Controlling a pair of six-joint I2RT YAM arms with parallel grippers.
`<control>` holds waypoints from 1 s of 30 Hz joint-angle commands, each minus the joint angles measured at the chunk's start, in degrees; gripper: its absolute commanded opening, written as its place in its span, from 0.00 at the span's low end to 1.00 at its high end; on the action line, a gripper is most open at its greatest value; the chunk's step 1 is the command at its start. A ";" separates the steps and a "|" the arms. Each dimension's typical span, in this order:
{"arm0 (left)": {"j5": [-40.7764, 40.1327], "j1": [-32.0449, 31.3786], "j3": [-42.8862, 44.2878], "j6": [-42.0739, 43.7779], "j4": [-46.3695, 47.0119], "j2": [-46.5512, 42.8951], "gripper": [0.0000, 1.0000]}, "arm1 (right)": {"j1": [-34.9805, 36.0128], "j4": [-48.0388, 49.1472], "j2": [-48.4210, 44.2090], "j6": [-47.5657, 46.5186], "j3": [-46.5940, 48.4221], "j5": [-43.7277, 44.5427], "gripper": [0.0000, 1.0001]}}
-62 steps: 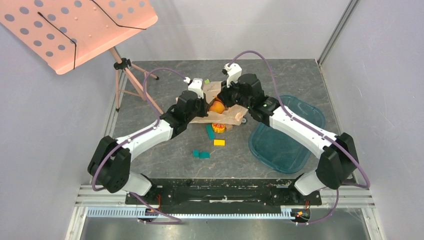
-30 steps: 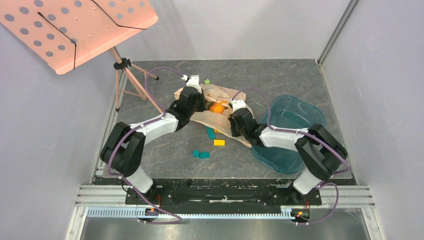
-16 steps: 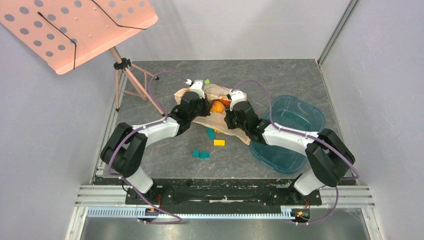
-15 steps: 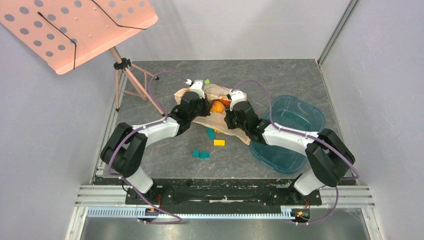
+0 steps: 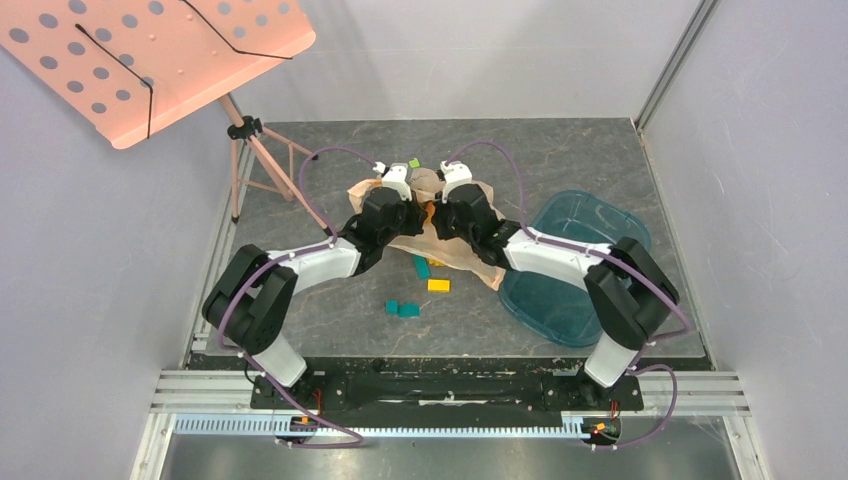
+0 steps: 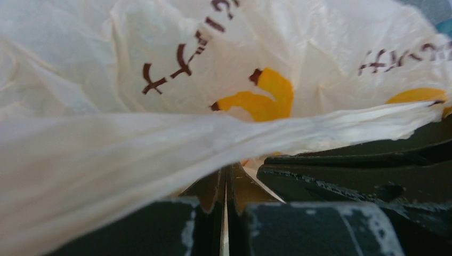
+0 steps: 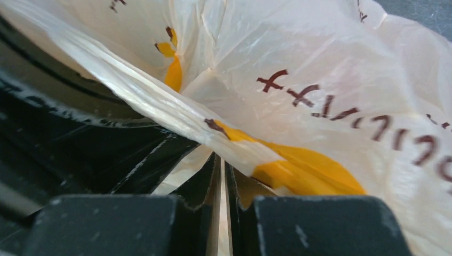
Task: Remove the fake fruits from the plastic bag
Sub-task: Adjust the plastic bag at the center of the board.
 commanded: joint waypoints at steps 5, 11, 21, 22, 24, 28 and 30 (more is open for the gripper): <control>-3.31 -0.06 -2.49 -1.97 4.58 3.77 0.02 | -0.07 1.64 4.27 -1.36 1.35 3.73 0.08; -3.24 -0.09 -4.90 -2.33 6.28 4.30 0.02 | -0.16 0.69 3.99 -1.94 -0.32 4.33 0.08; -0.49 -0.07 -8.37 -0.38 10.69 3.60 0.02 | -0.43 -0.36 2.56 -5.30 2.54 3.33 0.40; -0.14 -0.09 -8.74 -0.10 11.17 3.32 0.02 | -0.43 -0.34 2.65 -5.65 2.96 3.28 0.44; 0.31 -0.13 -9.28 0.03 11.89 2.92 0.02 | -0.43 -0.12 2.97 -6.31 3.81 3.36 0.49; 1.84 -0.06 -9.50 -0.30 12.64 2.78 0.02 | -0.46 0.36 4.19 -7.01 5.54 4.41 0.59; 2.40 -0.06 -9.52 -0.40 12.83 2.81 0.02 | -0.43 1.00 4.85 -6.99 6.02 5.26 0.65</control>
